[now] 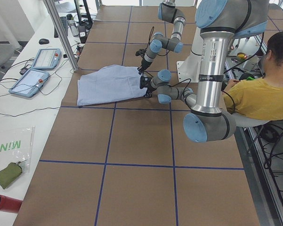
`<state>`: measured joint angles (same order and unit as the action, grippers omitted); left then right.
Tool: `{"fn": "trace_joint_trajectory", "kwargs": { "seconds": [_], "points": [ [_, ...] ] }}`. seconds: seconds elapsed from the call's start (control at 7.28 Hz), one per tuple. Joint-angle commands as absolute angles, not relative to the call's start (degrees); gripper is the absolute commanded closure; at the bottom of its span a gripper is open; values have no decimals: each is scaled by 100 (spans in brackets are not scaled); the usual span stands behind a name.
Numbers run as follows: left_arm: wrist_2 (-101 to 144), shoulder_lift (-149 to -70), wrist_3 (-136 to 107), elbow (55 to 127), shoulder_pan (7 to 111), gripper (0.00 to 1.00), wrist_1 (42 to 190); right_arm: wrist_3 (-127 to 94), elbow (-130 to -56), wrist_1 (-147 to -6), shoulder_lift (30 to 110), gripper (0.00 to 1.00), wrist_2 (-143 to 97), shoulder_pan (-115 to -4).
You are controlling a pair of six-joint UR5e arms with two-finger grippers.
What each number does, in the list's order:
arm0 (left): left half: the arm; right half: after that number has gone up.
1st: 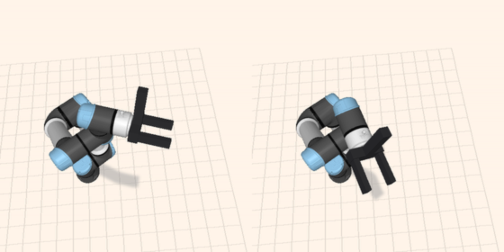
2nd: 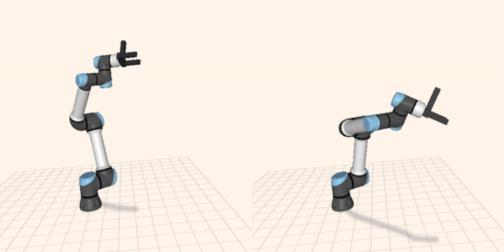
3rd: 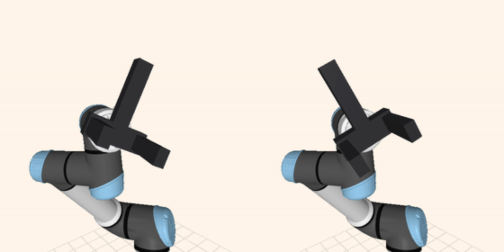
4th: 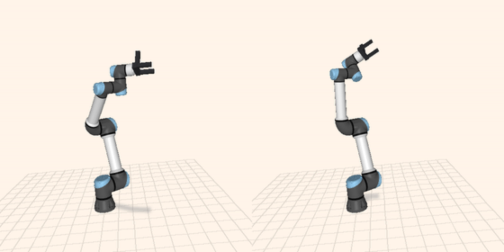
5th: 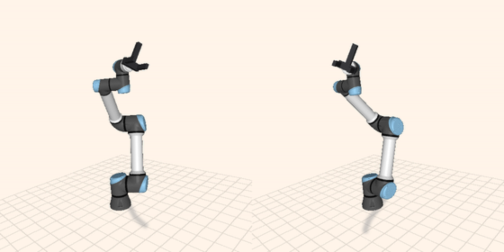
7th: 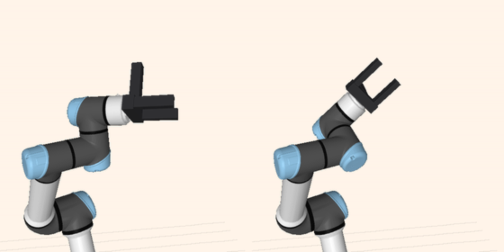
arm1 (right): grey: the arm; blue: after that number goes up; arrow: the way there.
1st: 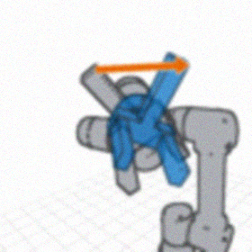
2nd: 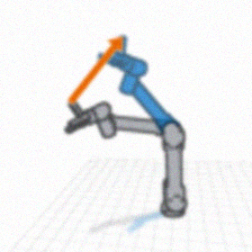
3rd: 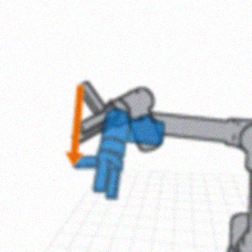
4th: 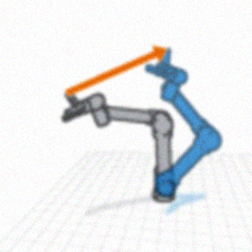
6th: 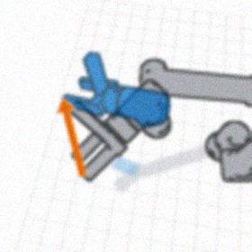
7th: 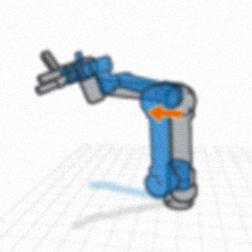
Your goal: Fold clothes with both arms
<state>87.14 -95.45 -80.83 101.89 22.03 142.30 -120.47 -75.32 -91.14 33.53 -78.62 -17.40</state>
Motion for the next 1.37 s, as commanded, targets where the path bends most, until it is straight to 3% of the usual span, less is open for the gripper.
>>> {"fn": "trace_joint_trajectory", "kwargs": {
  "seconds": [0.0, 0.14, 0.27, 0.69, 0.82, 1.24],
  "points": [
    [8719, -9545, -8086, 10195, 2118, 26, 14229, -12050, -7532, -9114, 3366, 100, -7823, -1740],
    [8727, -9545, -8121, 10213, 2118, 70, 14229, -12041, -7532, -9114, 3366, 100, -7814, -1740],
    [8728, -9545, -8121, 10222, 2118, 100, 14229, -12041, -7532, -9106, 3366, 100, -7822, -1740],
    [8727, -9545, -8104, 10387, 2118, 100, 14229, -12006, -7611, -9097, 3418, 100, -7813, -1749],
    [8780, -9545, -8104, 10658, 2092, 100, 14203, -11988, -8125, -9114, 3758, 100, -7822, -1749],
    [8930, -9869, -8409, 11705, 1743, 100, 13124, -11874, -10556, -9576, 5357, 100, -7840, -1584]
  ]
}}
